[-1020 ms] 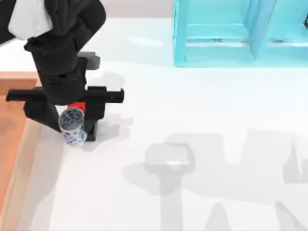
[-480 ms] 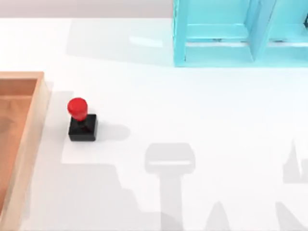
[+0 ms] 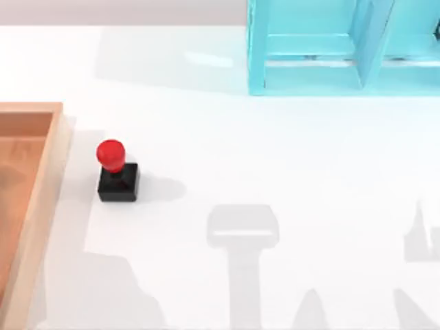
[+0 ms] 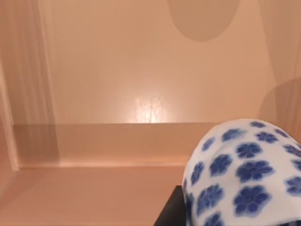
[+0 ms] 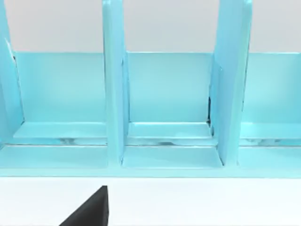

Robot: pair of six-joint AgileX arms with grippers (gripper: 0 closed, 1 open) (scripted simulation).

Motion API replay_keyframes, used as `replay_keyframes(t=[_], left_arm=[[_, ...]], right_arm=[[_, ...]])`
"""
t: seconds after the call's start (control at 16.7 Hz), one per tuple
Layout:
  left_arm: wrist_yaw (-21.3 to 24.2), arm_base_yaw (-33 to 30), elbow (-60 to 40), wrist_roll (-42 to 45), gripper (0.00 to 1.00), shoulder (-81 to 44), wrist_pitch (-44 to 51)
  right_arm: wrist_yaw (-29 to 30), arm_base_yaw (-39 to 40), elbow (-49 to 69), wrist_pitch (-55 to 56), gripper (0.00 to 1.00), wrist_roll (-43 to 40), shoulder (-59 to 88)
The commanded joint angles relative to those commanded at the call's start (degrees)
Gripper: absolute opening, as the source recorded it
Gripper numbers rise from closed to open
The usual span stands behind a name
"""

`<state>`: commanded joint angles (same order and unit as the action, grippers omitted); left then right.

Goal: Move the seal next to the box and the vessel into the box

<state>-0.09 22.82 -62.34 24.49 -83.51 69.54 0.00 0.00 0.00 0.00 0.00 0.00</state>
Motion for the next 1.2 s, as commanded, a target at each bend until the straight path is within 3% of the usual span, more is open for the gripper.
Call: replay_keyframes(t=[0.42,0.78,1.08,1.2], left_arm=[[3.3,-3.3,4.0,4.0,0.0,-0.3,-10.1],[0.3,0.3,11.4,0.8,0.0,-3.2,-15.3],[0.1,0.5,12.0,0.4,0.0,-3.6,-15.8],[0.1,0.5,12.0,0.4,0.15,-3.6,-15.8]], right_arm=[[0.0,0.0,0.0,0.0,1.0,0.0,0.0],[0.0,0.0,0.0,0.0,1.0,0.0,0.0],[0.0,0.0,0.0,0.0,1.0,0.0,0.0],[0.0,0.0,0.0,0.0,1.0,0.0,0.0]])
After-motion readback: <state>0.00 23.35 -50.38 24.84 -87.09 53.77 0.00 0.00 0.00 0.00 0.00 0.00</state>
